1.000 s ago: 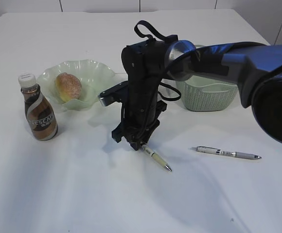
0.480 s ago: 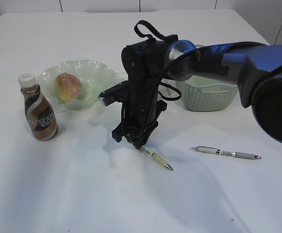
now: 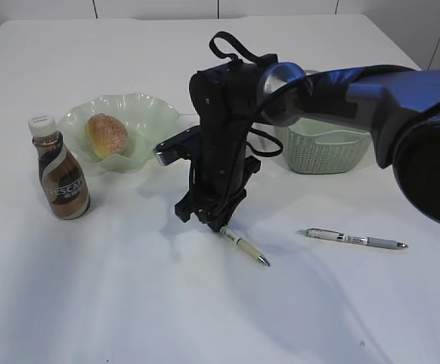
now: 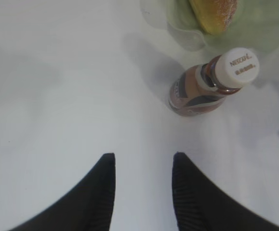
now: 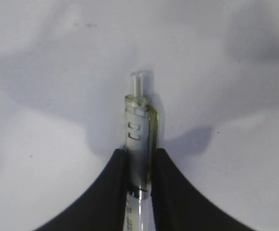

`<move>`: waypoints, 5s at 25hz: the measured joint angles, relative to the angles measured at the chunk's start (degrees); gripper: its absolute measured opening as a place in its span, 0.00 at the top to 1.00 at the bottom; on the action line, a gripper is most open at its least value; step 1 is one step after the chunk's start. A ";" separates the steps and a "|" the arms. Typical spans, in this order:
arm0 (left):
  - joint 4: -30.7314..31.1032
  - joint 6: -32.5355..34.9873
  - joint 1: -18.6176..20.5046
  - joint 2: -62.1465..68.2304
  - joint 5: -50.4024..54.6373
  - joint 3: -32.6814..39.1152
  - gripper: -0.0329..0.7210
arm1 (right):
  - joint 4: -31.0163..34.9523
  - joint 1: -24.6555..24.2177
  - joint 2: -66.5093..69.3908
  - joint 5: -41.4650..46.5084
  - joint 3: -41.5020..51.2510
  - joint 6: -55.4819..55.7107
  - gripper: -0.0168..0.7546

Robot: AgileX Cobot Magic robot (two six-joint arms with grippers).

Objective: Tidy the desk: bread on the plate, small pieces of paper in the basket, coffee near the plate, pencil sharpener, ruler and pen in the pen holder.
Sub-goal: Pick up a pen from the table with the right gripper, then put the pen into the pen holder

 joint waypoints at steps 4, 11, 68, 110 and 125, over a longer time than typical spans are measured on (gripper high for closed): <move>0.00 0.00 0.00 0.00 0.00 0.00 0.59 | -0.12 0.00 0.00 -0.09 -0.38 -0.10 0.84; 0.00 0.00 0.00 0.00 0.00 0.00 0.59 | -0.12 0.00 0.00 -0.09 -0.51 -0.20 0.84; 0.00 0.00 0.00 0.00 0.11 0.00 0.59 | 2.80 -9.78 0.55 -30.39 -30.17 0.43 0.84; 0.00 0.00 0.00 0.00 -1.53 0.00 0.59 | 1.43 -9.99 -5.01 -37.72 -17.09 0.65 0.84; 0.00 0.00 0.00 0.00 -1.53 0.00 0.59 | 1.43 -10.33 -11.20 -46.70 -4.30 0.65 0.84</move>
